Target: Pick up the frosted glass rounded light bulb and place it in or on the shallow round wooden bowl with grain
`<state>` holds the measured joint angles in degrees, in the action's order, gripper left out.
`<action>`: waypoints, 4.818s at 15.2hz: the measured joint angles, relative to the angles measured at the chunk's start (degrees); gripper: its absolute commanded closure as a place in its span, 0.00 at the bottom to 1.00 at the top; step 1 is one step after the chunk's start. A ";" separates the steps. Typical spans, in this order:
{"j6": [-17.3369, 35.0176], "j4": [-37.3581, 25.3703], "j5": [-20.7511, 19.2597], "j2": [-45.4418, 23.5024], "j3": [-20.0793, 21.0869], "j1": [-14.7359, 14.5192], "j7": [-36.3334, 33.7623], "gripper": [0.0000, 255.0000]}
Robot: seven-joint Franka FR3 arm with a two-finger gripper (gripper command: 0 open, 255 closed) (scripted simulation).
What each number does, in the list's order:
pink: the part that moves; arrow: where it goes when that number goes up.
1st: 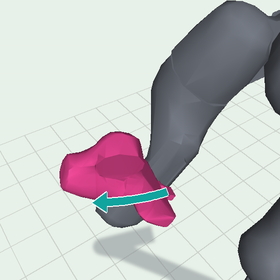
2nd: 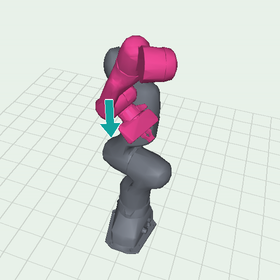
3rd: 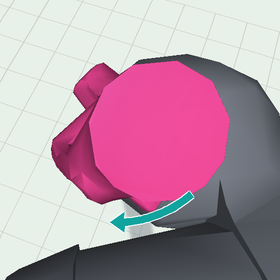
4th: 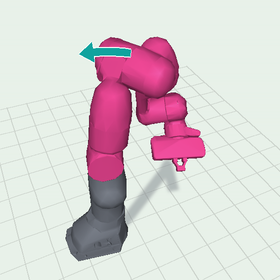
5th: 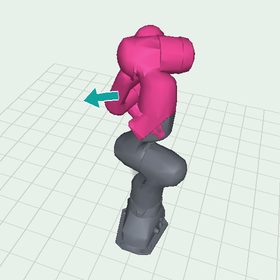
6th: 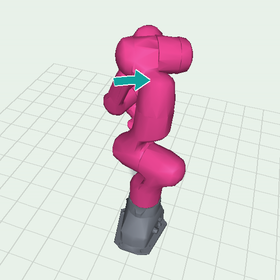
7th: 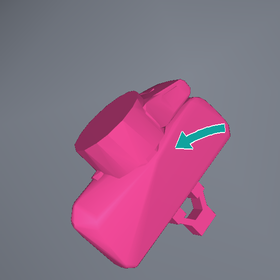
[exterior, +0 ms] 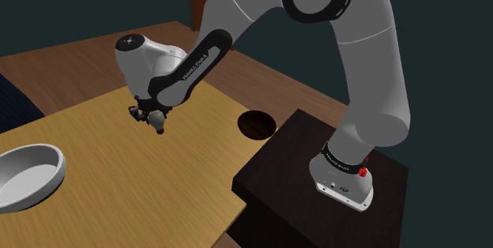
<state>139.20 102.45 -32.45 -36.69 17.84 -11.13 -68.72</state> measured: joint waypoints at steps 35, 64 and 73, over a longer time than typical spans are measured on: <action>18.37 59.17 20.54 49.64 -5.56 19.29 34.85 1.00; 36.49 61.55 -33.00 33.54 -0.98 47.32 4.09 1.00; 36.56 63.39 -30.20 35.82 0.62 47.34 6.82 0.00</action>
<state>175.76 165.84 -62.65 -0.87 18.45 36.21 -61.90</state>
